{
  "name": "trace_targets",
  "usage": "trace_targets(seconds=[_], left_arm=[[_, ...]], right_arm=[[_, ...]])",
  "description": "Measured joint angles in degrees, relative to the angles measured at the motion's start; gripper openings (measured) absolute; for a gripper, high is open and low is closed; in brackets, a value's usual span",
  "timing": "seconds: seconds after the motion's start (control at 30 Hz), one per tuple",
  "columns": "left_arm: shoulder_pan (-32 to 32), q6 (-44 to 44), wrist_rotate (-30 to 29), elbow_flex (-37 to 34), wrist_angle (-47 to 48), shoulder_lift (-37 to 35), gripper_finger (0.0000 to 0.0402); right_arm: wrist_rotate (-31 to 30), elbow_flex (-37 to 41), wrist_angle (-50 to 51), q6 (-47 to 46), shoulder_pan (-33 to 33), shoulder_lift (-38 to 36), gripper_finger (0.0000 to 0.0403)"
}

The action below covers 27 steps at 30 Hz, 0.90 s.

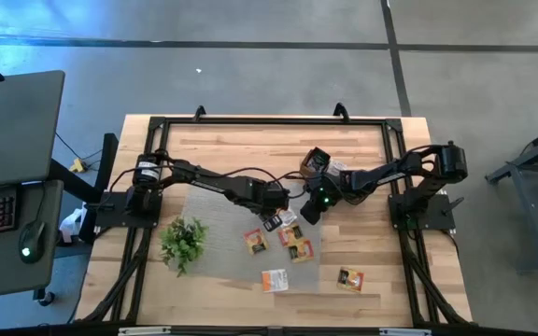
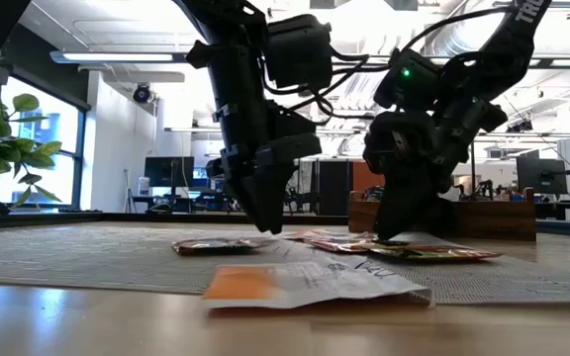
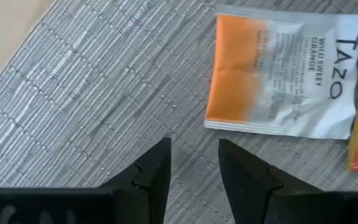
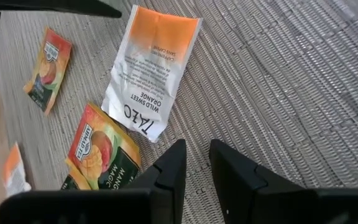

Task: Pick & Place Tea
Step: Put the orange tea bag into the middle section of the wooden organizer

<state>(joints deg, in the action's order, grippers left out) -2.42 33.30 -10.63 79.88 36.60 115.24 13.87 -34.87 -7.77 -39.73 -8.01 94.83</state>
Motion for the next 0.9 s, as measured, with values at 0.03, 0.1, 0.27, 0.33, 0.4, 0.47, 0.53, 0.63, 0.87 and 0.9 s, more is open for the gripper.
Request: trace_targets(seconds=[0.03,0.1,0.27,0.33,0.4,0.47,0.53,0.63,0.87,0.9], left_arm=[[0.1,0.0,0.0,0.0,-0.1,0.0,0.0131],[0.1,0.0,0.0,0.0,-1.3,0.7,0.0131],[0.1,-0.2,-0.2,0.0,-3.7,1.2,0.0131],[0.1,-0.6,0.1,0.0,-5.7,1.2,0.0131],[0.2,-0.9,1.0,0.0,-7.0,1.2,0.0131],[0.1,-0.9,1.2,0.0,-8.6,1.2,0.0131],[0.2,-1.0,1.2,0.0,-9.6,1.2,0.0131],[0.2,-1.4,1.1,0.0,-9.6,1.2,0.0131],[0.2,-1.3,1.1,0.0,-11.0,1.2,0.0131],[0.2,-1.3,1.1,0.0,-11.5,1.2,0.0131]], right_arm=[[0.0,0.0,-0.2,0.6,-0.1,0.0,0.0071],[0.0,0.1,-1.3,1.1,-0.2,0.0,0.0071],[1.7,0.2,-4.5,-0.2,-0.2,0.0,0.0071],[2.3,0.2,-5.6,-0.5,-0.2,0.0,0.0071],[2.0,0.2,-6.0,-1.2,-0.2,0.0,0.0071],[1.5,0.2,-6.2,-1.8,-0.2,0.0,0.0071],[1.5,0.2,-6.1,-2.5,-0.2,0.0,0.0071],[1.5,0.2,-5.1,-3.9,-0.2,0.0,0.0071],[1.7,0.0,-1.5,-8.0,0.6,-0.1,0.0071],[1.7,0.0,-1.4,-8.0,1.0,-0.1,0.0071]])
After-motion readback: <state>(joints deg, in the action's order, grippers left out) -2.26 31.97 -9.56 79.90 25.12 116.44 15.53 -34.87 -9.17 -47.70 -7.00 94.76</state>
